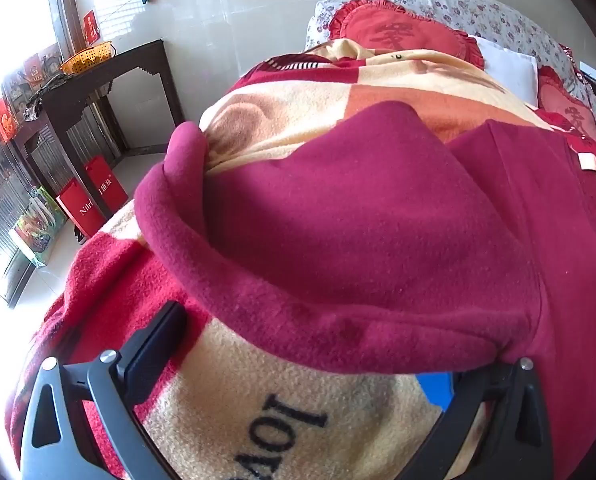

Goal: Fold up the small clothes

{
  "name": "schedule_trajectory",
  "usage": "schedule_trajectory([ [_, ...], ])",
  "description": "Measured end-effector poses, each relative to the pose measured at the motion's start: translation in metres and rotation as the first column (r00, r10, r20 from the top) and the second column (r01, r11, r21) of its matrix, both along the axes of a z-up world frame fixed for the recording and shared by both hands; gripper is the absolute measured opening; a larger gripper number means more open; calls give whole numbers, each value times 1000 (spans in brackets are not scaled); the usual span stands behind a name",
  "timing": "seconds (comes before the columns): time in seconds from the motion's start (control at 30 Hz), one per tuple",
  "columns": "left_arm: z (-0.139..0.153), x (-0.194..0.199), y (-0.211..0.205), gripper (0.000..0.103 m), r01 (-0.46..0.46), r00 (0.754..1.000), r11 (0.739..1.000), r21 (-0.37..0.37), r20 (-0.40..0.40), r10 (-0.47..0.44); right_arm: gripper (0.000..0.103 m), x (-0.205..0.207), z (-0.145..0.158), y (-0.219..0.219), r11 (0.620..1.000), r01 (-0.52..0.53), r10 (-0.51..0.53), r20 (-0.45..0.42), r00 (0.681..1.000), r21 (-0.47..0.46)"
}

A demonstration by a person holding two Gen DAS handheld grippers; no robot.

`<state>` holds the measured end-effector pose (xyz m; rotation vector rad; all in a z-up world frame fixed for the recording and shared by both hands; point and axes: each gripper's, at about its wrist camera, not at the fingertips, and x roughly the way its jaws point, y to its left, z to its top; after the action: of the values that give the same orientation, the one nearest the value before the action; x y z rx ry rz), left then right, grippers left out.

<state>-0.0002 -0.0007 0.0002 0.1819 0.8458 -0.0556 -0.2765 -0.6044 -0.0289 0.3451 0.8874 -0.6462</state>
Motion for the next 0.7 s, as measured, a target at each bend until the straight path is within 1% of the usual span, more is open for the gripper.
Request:
schedule_trajectory([
  [0.03, 0, 0, 0, 103, 0, 1000, 1000, 1, 0, 0, 89, 1, 0, 1, 1000, 0, 0, -15, 1000, -10],
  [0.17, 1, -1, -2, 103, -1, 1000, 1000, 9, -1, 1, 89, 0, 0, 0, 1000, 0, 0, -11, 1000, -2],
  [0.23, 3, -2, -3, 103, 5, 1000, 1000, 15, -23, -5, 89, 0, -1, 0, 1000, 0, 0, -10, 1000, -1],
  [0.27, 4, -1, 1, 103, 14, 999, 1000, 4, -47, -13, 89, -1, -1, 0, 1000, 0, 0, -7, 1000, 3],
  [0.33, 10, -5, 2, 102, 27, 996, 1000, 6, -80, -26, 89, 1, 0, 1, 1000, 1, -1, -16, 1000, -3],
  [0.4, 17, -11, -3, 101, 34, 996, 999, -16, -88, -35, 88, -1, 1, 3, 1000, 2, -2, -25, 1000, -7],
  [0.47, 31, -24, -1, 101, 46, 995, 998, -40, -86, -50, 79, -6, 8, 7, 1000, 2, -2, -40, 999, 0],
  [0.5, 36, -30, -1, 101, 53, 995, 998, -42, -79, -56, 77, -11, 13, 12, 1000, 0, 0, -49, 999, 5],
  [0.57, 54, -48, -1, 101, 78, 996, 996, -43, -34, -80, 73, -29, 28, 22, 1000, 8, -8, -37, 999, 5],
  [0.6, 63, -58, -2, 101, 94, 996, 995, -38, -5, -94, 72, -35, 36, 26, 1000, 13, -12, -19, 1000, 1],
  [0.63, 72, -67, -3, 101, 109, 994, 993, -32, 17, -109, 72, -48, 49, 32, 1000, 17, -17, 19, 1000, -1],
  [0.7, 86, -83, -7, 101, 138, 990, 990, -29, 40, -137, 72, -70, 74, 42, 1000, 17, -17, 75, 997, -6],
])
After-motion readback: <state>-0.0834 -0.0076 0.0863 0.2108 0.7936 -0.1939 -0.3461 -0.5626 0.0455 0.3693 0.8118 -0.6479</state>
